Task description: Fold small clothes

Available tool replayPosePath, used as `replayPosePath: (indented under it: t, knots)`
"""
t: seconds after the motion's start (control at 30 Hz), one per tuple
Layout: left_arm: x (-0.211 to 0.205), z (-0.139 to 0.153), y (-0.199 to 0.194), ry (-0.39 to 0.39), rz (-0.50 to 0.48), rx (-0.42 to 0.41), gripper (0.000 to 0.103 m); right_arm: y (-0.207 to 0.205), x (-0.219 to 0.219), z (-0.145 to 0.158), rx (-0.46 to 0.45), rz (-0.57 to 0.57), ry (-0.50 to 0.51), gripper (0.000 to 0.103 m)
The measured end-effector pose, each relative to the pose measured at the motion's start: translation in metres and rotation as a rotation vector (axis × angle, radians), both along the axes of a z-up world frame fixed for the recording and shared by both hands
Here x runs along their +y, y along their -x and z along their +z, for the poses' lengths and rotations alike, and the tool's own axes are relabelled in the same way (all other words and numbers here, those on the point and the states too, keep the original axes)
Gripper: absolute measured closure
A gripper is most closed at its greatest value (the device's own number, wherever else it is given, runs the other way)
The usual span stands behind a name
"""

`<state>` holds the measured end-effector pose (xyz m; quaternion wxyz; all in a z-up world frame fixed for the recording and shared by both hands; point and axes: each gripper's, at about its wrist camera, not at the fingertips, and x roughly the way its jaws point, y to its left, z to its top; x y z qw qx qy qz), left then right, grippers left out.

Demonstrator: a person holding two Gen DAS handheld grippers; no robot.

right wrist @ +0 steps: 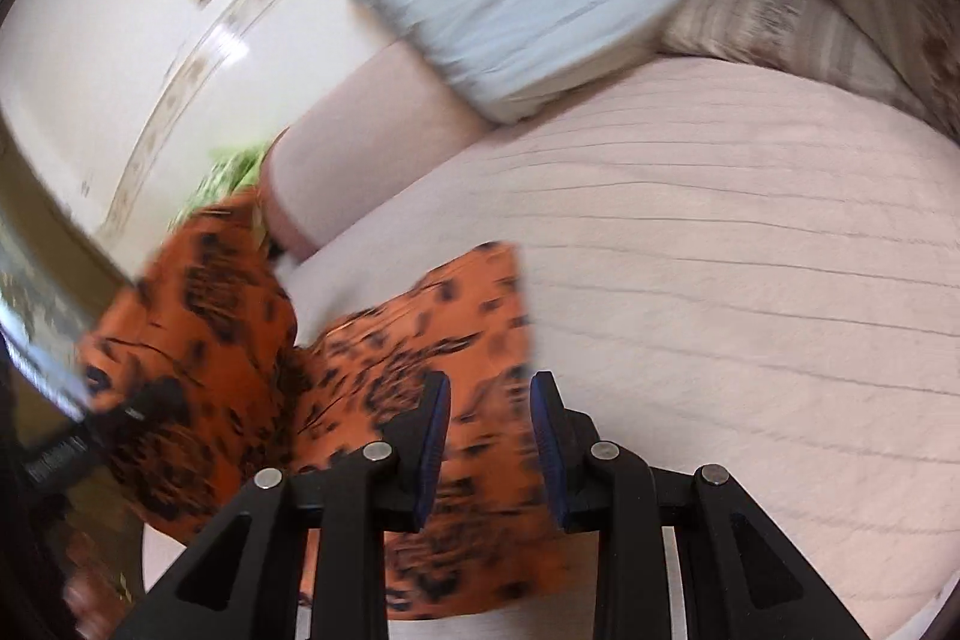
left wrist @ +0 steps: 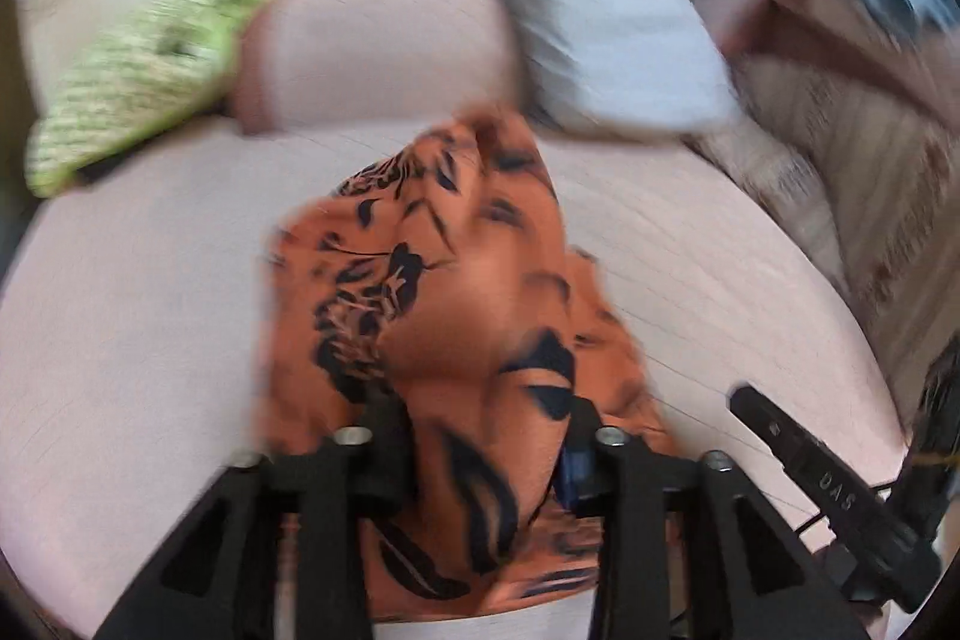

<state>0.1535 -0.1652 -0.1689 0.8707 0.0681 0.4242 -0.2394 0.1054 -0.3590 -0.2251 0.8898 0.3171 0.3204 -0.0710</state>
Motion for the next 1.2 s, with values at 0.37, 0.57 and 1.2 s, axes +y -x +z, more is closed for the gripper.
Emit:
replayPosePath:
  t: [0.37, 0.57, 1.2]
  knots:
    - [0.056, 0.003, 0.046, 0.021, -0.002, -0.079, 0.023, 0.01, -0.05, -0.014, 0.018, 0.043, -0.128, 0.069]
    - [0.114, -0.022, 0.032, -0.019, 0.16, 0.0, 0.023, -0.021, -0.008, -0.016, -0.024, 0.226, -0.302, 0.026]
    - [0.11, -0.041, 0.046, -0.001, 0.151, 0.05, 0.023, -0.031, 0.056, 0.0, 0.023, 0.177, -0.119, 0.087]
